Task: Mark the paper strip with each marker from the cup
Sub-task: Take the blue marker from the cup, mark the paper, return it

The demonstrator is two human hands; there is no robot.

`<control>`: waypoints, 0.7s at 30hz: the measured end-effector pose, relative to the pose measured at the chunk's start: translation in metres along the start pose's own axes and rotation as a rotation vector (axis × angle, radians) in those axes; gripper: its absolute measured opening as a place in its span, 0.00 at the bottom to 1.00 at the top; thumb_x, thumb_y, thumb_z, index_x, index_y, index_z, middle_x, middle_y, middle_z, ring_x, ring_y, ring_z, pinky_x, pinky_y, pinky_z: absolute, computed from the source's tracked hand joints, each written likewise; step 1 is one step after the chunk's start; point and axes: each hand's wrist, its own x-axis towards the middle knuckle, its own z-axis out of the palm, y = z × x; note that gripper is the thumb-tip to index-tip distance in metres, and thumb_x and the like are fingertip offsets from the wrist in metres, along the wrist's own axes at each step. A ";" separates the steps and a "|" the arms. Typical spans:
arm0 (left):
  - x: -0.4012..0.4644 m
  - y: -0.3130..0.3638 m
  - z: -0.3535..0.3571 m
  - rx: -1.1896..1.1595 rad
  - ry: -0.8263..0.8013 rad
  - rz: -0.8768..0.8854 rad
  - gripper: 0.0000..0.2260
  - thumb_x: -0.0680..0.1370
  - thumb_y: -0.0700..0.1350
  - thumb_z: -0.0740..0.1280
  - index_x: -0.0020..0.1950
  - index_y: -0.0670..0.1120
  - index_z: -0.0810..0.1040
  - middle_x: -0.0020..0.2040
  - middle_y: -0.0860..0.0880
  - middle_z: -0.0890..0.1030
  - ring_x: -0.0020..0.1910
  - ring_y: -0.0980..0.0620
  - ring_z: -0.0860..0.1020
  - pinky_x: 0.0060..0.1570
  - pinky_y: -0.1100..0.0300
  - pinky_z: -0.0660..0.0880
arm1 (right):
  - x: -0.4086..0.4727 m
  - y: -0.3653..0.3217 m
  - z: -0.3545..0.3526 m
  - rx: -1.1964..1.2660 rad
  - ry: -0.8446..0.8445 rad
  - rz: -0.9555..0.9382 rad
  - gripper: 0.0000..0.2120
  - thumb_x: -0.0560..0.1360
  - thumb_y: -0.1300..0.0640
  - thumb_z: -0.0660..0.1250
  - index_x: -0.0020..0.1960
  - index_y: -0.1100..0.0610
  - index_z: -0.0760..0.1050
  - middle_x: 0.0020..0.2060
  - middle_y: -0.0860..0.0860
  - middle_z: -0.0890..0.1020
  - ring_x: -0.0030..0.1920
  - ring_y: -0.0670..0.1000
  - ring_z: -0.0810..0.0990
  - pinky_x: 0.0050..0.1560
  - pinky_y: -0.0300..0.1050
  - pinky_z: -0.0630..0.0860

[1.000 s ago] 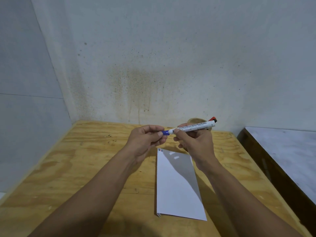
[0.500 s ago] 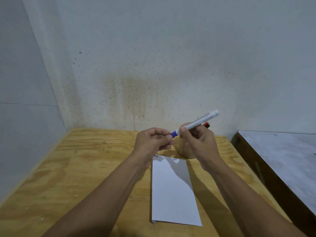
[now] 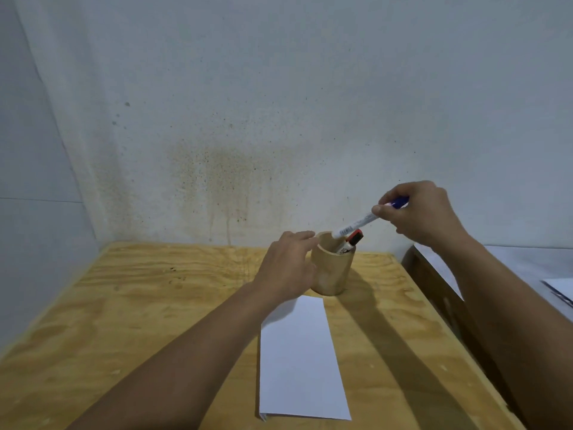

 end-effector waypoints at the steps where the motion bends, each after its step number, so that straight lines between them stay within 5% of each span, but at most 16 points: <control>1: 0.000 0.000 0.001 0.038 -0.006 0.041 0.23 0.72 0.38 0.66 0.67 0.47 0.73 0.68 0.49 0.74 0.64 0.45 0.70 0.61 0.49 0.69 | 0.003 -0.001 -0.001 -0.008 0.012 -0.003 0.08 0.71 0.53 0.76 0.46 0.56 0.81 0.41 0.54 0.82 0.39 0.58 0.83 0.45 0.55 0.83; 7: -0.004 -0.003 0.007 0.078 0.025 0.140 0.23 0.68 0.32 0.66 0.62 0.43 0.77 0.61 0.46 0.80 0.54 0.41 0.76 0.52 0.45 0.75 | 0.021 -0.003 0.024 -0.027 0.007 -0.053 0.10 0.73 0.56 0.74 0.53 0.56 0.80 0.46 0.54 0.82 0.42 0.53 0.81 0.42 0.41 0.76; 10: -0.006 -0.003 0.006 0.082 0.010 0.126 0.25 0.69 0.31 0.65 0.66 0.44 0.74 0.66 0.47 0.76 0.57 0.43 0.75 0.55 0.47 0.74 | 0.025 -0.002 0.046 -0.058 -0.038 -0.059 0.10 0.78 0.59 0.67 0.58 0.56 0.80 0.51 0.56 0.83 0.45 0.52 0.80 0.46 0.43 0.76; 15: -0.006 -0.002 0.003 0.096 -0.028 0.138 0.26 0.69 0.31 0.65 0.66 0.45 0.73 0.66 0.47 0.76 0.55 0.42 0.75 0.53 0.47 0.74 | 0.025 0.005 0.071 -0.064 -0.067 0.001 0.10 0.75 0.52 0.71 0.50 0.53 0.71 0.42 0.53 0.82 0.40 0.53 0.79 0.39 0.45 0.73; 18: -0.006 -0.005 0.002 0.072 -0.054 0.119 0.27 0.68 0.30 0.64 0.66 0.45 0.73 0.67 0.48 0.76 0.54 0.42 0.74 0.53 0.47 0.74 | 0.020 0.010 0.077 -0.041 -0.049 0.015 0.09 0.74 0.51 0.73 0.45 0.54 0.75 0.37 0.51 0.83 0.33 0.45 0.77 0.33 0.41 0.70; 21: -0.007 -0.007 0.003 0.085 -0.094 0.095 0.28 0.70 0.31 0.63 0.69 0.47 0.69 0.71 0.50 0.71 0.55 0.43 0.73 0.54 0.49 0.72 | 0.014 0.016 0.083 0.004 -0.058 0.033 0.07 0.74 0.51 0.72 0.42 0.54 0.77 0.37 0.53 0.86 0.36 0.50 0.83 0.36 0.42 0.74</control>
